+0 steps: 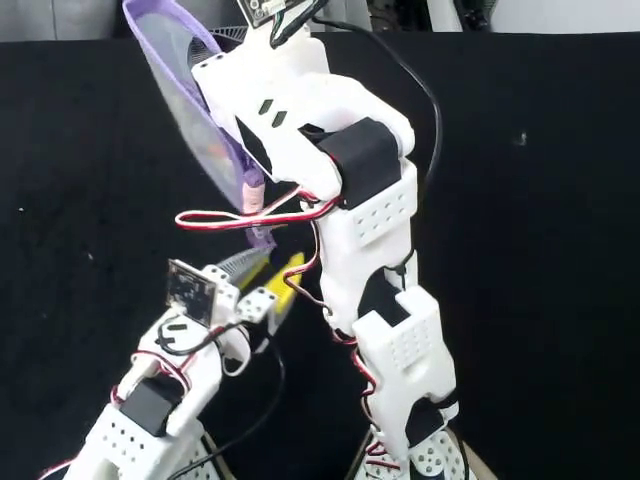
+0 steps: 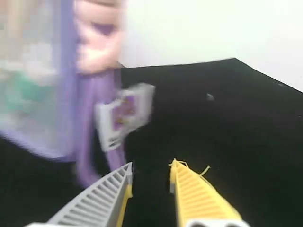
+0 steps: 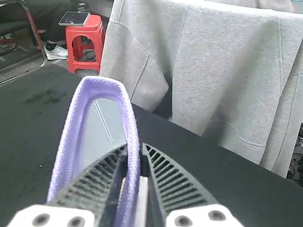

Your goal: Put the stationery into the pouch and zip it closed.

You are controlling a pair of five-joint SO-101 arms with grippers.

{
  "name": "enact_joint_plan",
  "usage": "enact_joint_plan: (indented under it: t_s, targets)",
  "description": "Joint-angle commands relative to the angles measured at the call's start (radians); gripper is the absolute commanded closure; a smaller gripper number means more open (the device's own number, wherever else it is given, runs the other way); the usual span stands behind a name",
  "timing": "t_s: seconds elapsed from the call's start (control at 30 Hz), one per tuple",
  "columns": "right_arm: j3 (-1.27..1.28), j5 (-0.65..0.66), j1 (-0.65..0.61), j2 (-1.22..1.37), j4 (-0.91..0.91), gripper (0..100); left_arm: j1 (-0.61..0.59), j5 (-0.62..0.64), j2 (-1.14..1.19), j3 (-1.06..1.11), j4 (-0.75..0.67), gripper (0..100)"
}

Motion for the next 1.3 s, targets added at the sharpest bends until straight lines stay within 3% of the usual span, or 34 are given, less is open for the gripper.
enact_joint_plan:
  t_s: [0.0, 0.13, 0.4, 0.6, 0.83, 1.13, 1.27]
  targets:
    - [-0.059, -0.006, -0.014, -0.094, 0.003, 98.8, -0.104, -0.008, -0.009, 0.021, -0.021, 86]
    - [-0.059, -0.005, -0.015, -0.094, 0.008, 98.8, -0.165, -0.008, -0.009, 0.021, -0.058, 86]
    - [-0.059, -0.005, -0.015, -0.094, 0.008, 98.8, -0.165, -0.008, -0.009, 0.021, -0.063, 85]
    - [-0.059, -0.005, -0.012, -0.094, 0.006, 98.8, -0.091, -0.008, -0.008, 0.021, -0.052, 86]
    - [-0.059, -0.003, -0.009, -0.094, 0.002, 98.8, -0.093, -0.008, -0.009, -0.008, 0.104, 85]
    - [-0.059, -0.003, -0.009, -0.093, 0.002, 98.8, -0.165, -0.008, -0.009, -0.021, 0.120, 85]
    - [-0.059, -0.003, -0.008, -0.093, 0.000, 98.8, -0.157, -0.008, -0.009, -0.105, 0.267, 76]
